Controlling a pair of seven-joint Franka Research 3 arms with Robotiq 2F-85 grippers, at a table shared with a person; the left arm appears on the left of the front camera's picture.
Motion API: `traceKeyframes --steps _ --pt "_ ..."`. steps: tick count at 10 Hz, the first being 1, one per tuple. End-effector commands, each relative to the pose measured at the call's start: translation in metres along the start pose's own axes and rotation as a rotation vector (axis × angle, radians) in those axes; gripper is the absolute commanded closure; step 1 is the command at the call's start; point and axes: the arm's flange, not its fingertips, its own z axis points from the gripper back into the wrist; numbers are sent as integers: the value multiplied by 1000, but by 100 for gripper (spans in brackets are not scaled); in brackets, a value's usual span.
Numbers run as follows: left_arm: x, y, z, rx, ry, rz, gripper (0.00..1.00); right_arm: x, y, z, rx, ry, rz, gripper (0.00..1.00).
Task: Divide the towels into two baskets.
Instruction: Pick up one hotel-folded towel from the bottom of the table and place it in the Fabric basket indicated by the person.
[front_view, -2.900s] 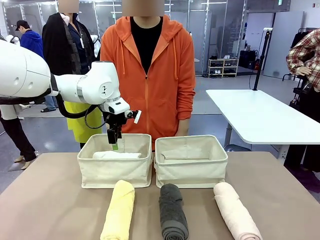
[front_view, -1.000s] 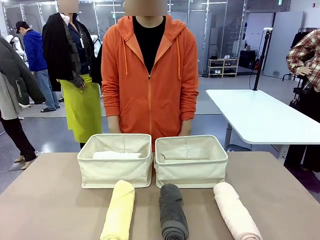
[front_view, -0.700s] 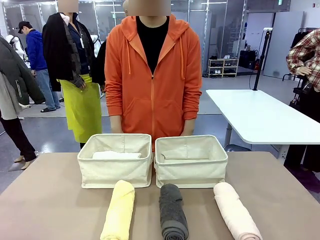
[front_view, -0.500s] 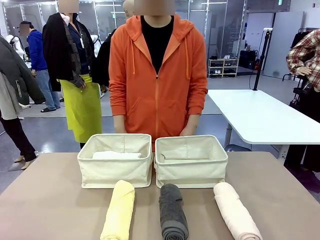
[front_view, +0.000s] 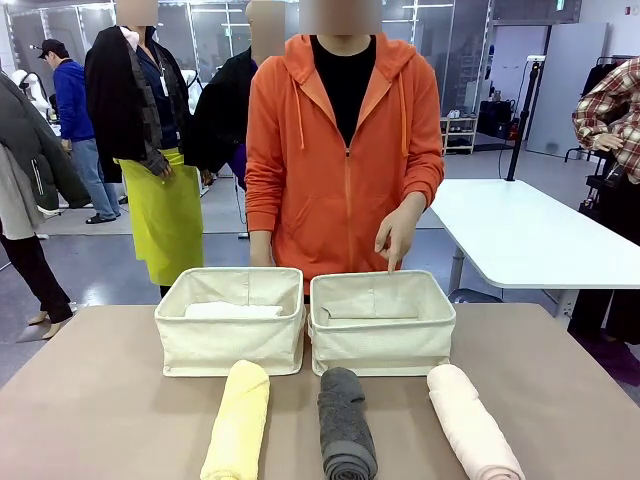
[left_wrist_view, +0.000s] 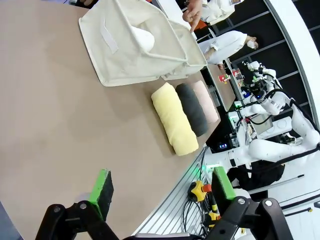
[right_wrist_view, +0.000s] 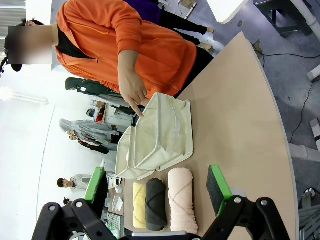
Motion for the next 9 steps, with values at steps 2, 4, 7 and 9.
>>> traceKeyframes --steps 2,4,7,9 --pt "-2 -5 2 -3 -4 -10 0 -1 2 2 10 -7 3 0" --pt "-2 -5 2 -3 -4 -10 0 0 0 0 0 0 0 0" --pt "-2 -5 2 -3 -4 -10 0 -10 51 -35 -152 263 127 0" --pt "-2 -5 2 -3 -4 -10 0 -31 80 -88 -286 411 214 0"
